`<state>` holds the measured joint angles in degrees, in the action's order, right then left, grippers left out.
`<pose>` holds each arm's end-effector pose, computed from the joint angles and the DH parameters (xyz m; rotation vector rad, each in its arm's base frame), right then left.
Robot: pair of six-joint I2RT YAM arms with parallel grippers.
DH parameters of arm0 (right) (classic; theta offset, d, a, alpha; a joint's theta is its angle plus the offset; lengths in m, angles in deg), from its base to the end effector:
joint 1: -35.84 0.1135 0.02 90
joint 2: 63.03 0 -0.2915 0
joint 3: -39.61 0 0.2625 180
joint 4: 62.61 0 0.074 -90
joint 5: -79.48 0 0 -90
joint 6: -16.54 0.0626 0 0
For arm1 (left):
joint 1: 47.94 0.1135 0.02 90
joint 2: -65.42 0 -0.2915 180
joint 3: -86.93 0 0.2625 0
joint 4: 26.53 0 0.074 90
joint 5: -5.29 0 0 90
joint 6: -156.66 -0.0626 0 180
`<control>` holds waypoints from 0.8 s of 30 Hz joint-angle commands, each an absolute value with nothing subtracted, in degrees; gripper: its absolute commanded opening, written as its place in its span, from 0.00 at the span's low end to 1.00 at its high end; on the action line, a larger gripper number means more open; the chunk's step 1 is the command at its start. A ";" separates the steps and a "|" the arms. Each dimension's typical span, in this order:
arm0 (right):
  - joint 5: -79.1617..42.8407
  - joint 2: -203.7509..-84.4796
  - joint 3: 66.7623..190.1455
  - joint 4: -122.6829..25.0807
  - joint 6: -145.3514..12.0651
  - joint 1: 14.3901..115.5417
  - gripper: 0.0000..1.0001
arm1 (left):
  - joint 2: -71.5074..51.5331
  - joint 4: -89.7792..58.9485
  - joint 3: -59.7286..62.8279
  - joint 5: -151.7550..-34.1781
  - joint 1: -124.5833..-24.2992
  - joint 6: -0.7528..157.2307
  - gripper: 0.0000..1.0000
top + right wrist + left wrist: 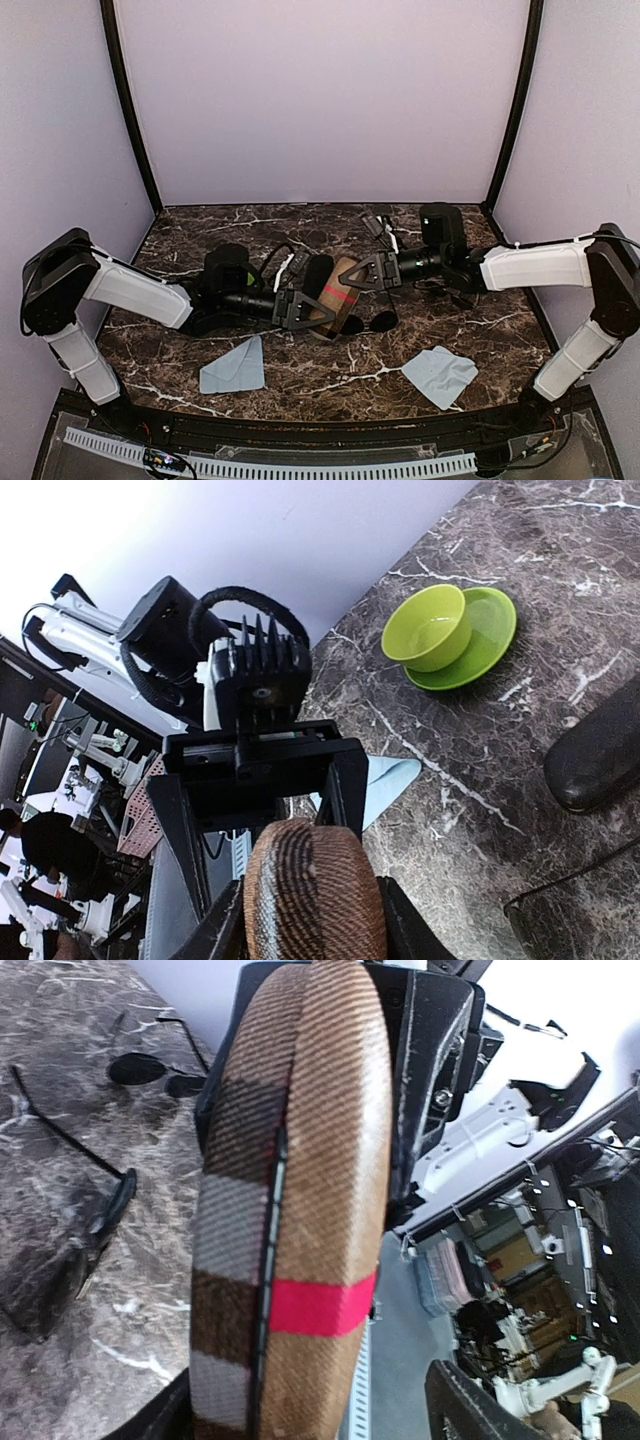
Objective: Organize the sunglasses
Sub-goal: Adjust the sunglasses case.
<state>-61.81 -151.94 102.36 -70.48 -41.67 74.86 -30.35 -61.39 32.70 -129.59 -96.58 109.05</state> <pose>0.2470 0.2630 0.2537 -0.8240 1.9651 1.6307 0.2069 -0.3019 0.2157 0.8018 1.8618 -1.7584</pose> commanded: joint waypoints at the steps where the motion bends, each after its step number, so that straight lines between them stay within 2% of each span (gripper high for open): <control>1: -58.55 -150.73 105.01 -66.57 -43.16 74.25 0.00 | -25.45 -50.91 31.22 -120.77 -96.55 102.77 0.79; 7: -50.50 -152.48 107.65 -60.63 -38.75 74.34 0.00 | -22.29 -35.08 27.21 -103.58 -99.20 93.41 0.91; 11: -47.20 -153.66 107.97 -60.40 -34.43 74.47 0.00 | -22.91 -26.43 21.58 -90.61 -103.77 87.24 0.94; 24: -44.90 -155.81 109.90 -58.61 -31.93 76.63 0.00 | -29.30 -18.18 14.27 -78.27 -108.40 80.83 0.95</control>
